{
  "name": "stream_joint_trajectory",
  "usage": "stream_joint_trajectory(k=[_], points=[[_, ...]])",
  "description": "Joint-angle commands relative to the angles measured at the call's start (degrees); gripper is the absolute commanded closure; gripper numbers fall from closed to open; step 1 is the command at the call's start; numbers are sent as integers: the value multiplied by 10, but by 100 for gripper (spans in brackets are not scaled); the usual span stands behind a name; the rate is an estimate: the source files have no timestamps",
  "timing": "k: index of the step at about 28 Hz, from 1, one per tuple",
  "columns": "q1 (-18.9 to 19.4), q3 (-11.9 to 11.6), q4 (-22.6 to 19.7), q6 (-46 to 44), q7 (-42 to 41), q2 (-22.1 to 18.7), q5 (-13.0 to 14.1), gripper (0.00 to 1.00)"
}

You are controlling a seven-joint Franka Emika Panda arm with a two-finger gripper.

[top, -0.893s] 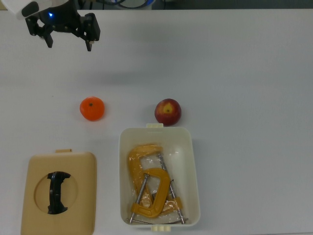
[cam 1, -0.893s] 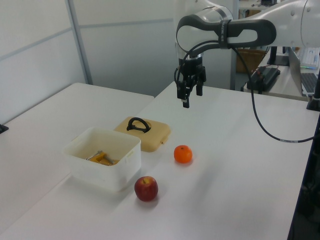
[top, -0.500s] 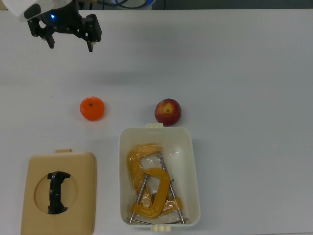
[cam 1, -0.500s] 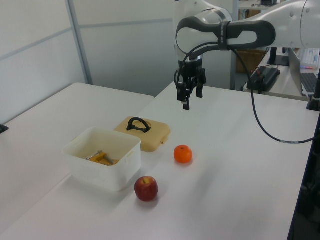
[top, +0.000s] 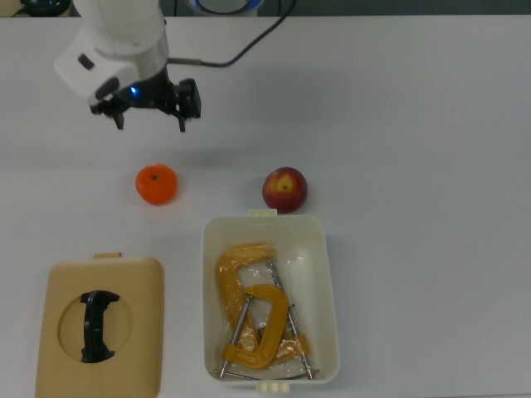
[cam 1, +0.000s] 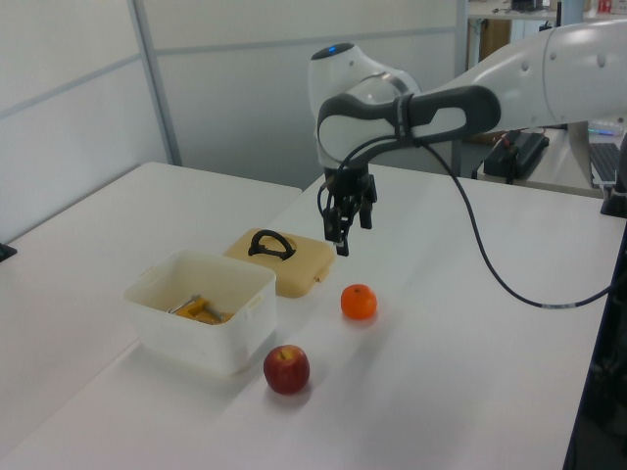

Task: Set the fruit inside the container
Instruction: 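Move the open gripper down over the orange mandarin, then close the gripper around the orange mandarin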

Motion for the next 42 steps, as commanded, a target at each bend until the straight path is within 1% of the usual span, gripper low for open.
stream_joint_trajectory(k=[1,5,6,10,11,13,15,16,18,30,35,41,42], points=[[5,-3,-4,42,-5,28,11,0],[20,-3,-7,70,15,50,8,0],[25,-3,-17,87,29,58,4,0],[34,-3,-43,133,46,65,-2,0],[38,-3,-54,152,53,65,-6,0],[40,-3,-63,166,63,73,-13,0],[42,-3,-64,173,72,80,-22,0],[42,-3,-63,177,81,91,-30,0],[42,-3,-63,182,85,95,-34,0],[36,-9,-65,186,82,95,-34,0],[33,-17,-65,183,79,93,-34,0],[28,-20,-72,181,62,87,-35,0],[27,-20,-82,181,55,83,-36,0]])
